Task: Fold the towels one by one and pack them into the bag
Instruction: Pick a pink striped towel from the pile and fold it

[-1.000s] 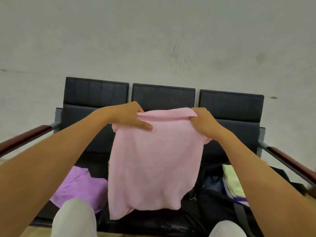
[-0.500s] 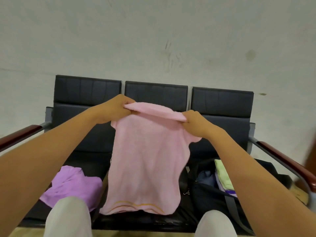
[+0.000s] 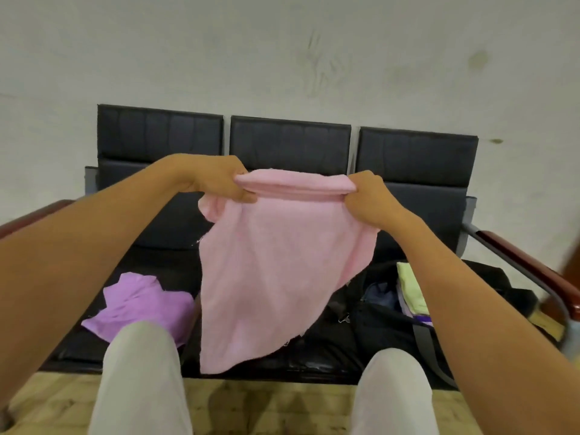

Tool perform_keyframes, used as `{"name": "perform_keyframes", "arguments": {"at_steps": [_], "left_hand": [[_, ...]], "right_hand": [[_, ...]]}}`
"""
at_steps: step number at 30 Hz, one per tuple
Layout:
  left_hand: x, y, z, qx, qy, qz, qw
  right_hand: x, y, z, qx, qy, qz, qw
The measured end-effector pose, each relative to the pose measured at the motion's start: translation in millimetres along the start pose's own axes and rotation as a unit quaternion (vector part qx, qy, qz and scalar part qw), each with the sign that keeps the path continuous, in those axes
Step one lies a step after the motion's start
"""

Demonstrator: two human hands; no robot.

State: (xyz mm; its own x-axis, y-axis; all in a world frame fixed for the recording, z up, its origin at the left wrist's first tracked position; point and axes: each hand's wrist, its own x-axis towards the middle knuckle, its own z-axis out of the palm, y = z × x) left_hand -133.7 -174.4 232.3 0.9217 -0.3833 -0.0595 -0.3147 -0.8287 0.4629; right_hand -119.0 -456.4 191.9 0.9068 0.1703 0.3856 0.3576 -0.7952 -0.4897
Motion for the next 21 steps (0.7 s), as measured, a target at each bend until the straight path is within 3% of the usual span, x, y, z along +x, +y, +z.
{"name": "perform_keyframes", "arguments": {"at_steps": [8,11,16,21], "left_hand": [[7,-6,18,-0.079,0.093,0.051,0.991],[0,-6,15,-0.075,0.096,0.048,0.991],[-1,-17,14,0.028,0.002,-0.010,1.000],[31,-38,17,0.136,0.057,-0.020,0.989]], "right_hand": [[-7,14,0,0.073,-0.074,0.028,0.994],[-11,11,-7,0.007,-0.145,0.020,0.989],[-5,12,-10,-0.115,-0.178,0.004,0.977],[18,15,0,-0.224,-0.266,0.034,0.937]]}}
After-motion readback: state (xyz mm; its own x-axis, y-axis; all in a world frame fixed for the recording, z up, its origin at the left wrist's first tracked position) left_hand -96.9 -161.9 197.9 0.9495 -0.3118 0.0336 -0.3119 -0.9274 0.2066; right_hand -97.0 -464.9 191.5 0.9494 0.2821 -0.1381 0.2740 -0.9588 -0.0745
